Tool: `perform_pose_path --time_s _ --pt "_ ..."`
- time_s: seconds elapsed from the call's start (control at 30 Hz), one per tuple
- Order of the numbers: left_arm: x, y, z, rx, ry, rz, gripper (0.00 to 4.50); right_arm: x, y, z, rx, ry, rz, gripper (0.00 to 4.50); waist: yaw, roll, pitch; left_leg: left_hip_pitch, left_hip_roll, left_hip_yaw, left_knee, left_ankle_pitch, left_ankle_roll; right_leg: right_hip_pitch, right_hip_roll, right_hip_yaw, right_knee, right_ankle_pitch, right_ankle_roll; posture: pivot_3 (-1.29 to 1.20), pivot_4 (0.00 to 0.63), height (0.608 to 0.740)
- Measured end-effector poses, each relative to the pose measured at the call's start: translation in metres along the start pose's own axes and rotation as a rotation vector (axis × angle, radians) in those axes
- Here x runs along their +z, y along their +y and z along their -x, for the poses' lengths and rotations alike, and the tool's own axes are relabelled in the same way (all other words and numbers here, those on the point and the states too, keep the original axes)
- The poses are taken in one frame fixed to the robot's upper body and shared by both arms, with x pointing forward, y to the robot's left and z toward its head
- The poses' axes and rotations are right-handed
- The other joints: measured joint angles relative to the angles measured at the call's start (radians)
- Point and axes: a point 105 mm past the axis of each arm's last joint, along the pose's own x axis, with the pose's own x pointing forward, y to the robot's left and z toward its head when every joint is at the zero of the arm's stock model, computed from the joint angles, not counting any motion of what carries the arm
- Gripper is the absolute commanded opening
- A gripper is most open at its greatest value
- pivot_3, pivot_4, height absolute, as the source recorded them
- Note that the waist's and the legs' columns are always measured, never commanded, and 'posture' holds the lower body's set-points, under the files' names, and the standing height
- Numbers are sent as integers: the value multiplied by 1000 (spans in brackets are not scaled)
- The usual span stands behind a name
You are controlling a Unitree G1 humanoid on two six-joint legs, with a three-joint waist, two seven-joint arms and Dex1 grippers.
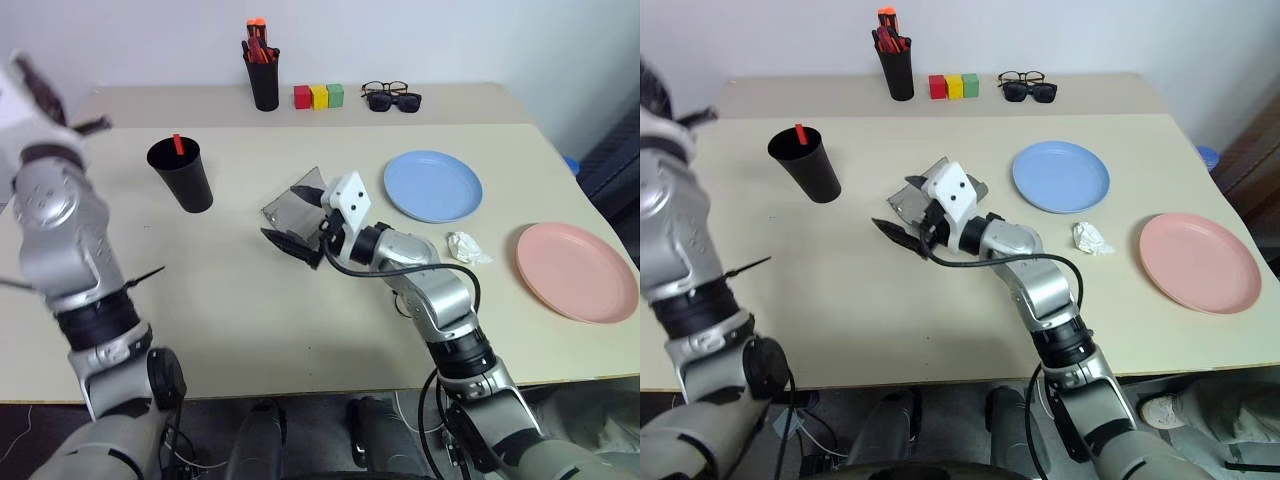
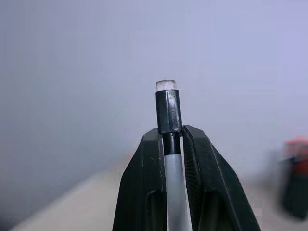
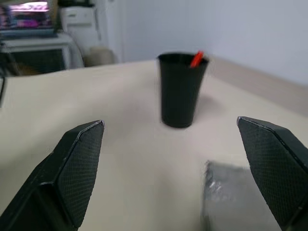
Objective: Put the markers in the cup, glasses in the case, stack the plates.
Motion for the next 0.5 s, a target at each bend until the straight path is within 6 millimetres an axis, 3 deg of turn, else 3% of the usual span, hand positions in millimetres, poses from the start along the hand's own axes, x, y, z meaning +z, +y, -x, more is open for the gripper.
perform_pose_path --time_s 0.07,0.17,0.3,0.5 --pt "-4 -22 -11 -56 -28 -13 70 7 -13 -5 -66 -24 -1 4500 -1 0 0 0 0 0 0 0 0 0 0 0 0 0 0 0 150 740" --pt "-35 -41 -16 -103 2 -53 70 15 -30 -2 -154 -58 -6 4500 -8 0 0 0 0 0 -2 0 1 -2 0 0 0 0 0 0 150 740" --pt "-74 -41 -11 -99 71 -94 70 15 -44 5 -216 -57 -10 4500 -11 1 0 -2 0 0 -2 0 1 -5 1 0 1 0 0 0 150 740" --pt "-90 -38 -6 -82 71 -100 70 7 -46 13 -247 -38 -22 4500 -5 1 0 -3 0 0 -1 0 1 -4 0 0 1 0 0 0 150 740"
